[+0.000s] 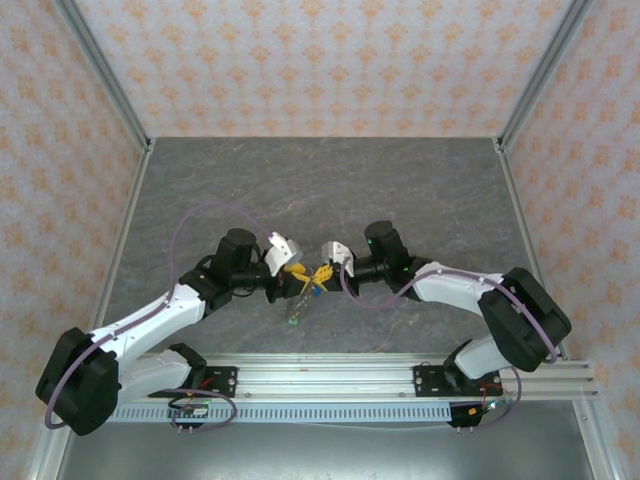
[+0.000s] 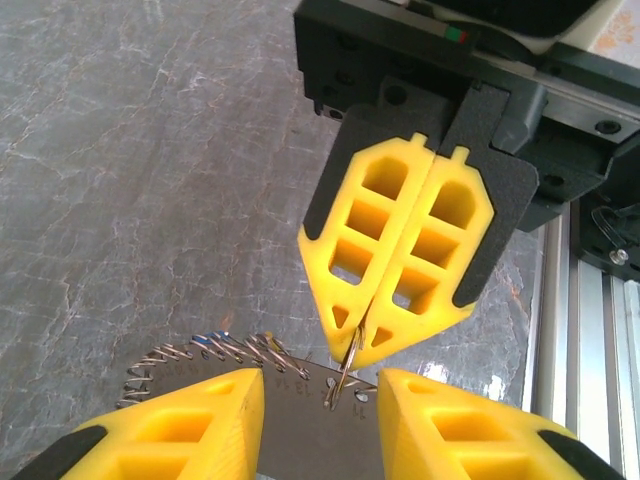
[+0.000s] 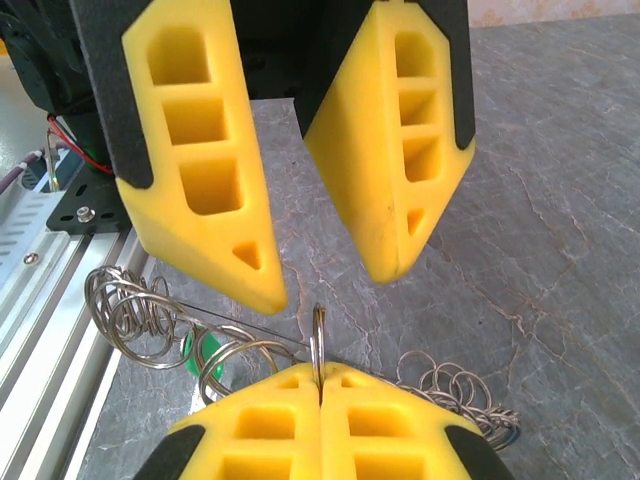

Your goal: Put the keys on the keyring

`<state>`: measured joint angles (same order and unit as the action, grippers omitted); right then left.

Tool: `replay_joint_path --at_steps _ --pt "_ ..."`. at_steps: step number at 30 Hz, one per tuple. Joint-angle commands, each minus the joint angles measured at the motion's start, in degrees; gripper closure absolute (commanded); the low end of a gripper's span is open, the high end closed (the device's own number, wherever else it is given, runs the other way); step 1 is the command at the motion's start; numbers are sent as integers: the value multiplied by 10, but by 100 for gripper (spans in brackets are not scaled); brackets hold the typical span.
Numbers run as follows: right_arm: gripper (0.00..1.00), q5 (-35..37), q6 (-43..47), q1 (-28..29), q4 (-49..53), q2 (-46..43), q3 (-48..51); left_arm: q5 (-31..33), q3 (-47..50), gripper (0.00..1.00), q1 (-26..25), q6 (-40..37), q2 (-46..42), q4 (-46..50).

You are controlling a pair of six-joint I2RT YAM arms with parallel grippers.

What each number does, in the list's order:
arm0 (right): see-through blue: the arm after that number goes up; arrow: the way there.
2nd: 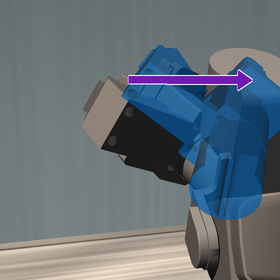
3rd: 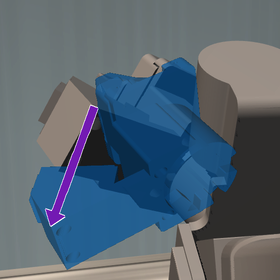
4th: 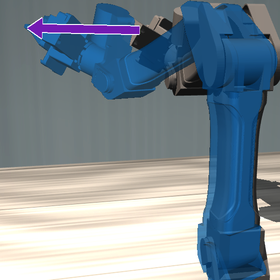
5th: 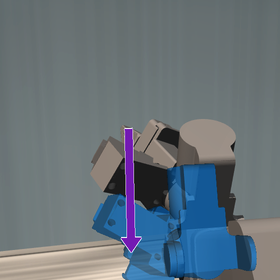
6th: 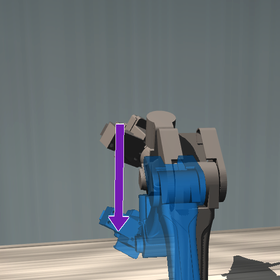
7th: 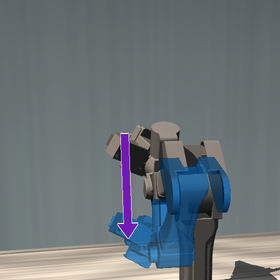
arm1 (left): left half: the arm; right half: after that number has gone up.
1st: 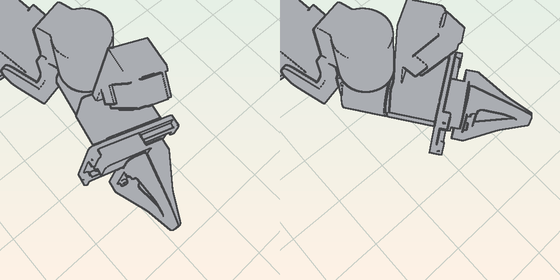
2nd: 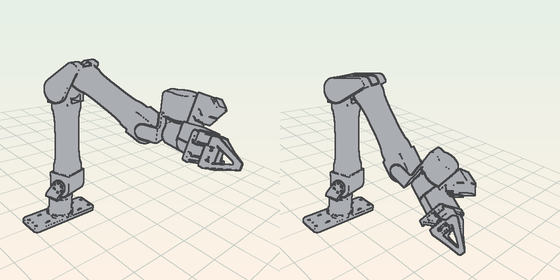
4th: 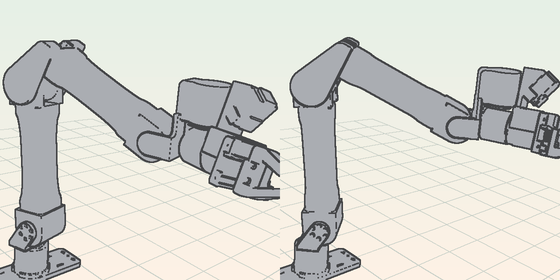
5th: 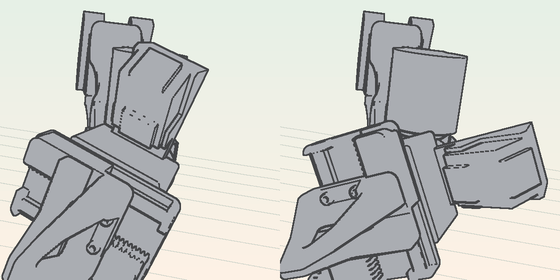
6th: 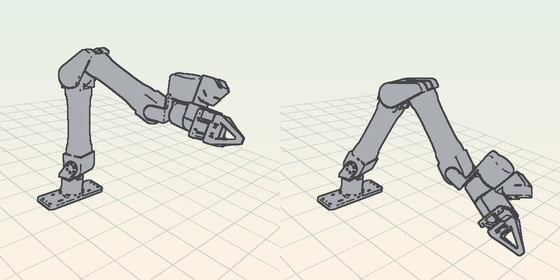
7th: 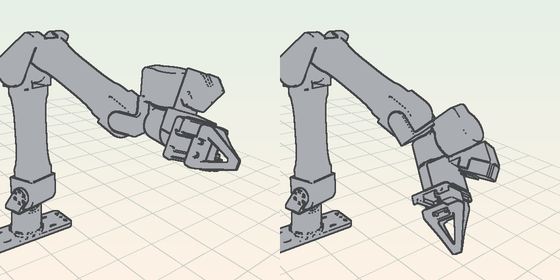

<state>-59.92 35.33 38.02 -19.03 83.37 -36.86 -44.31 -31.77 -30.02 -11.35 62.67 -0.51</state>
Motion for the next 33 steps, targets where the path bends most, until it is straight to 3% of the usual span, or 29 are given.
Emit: replay_joint_path --at_steps 1,6,17,25,33 --pt "100 -39 33 -7 6 4 -24 -19 -15 65 -4 -37 8 9" --pt "100 -44 46 -8 23 10 -35 -26 -24 67 -4 -53 24 12" --pt "100 -63 48 -9 31 25 -54 -43 -37 86 -5 -67 45 27" --pt "100 -56 46 -11 27 20 -49 -20 -38 85 -5 -82 44 55" --pt "100 -47 65 -14 56 13 -49 28 -26 74 -5 -79 6 44"
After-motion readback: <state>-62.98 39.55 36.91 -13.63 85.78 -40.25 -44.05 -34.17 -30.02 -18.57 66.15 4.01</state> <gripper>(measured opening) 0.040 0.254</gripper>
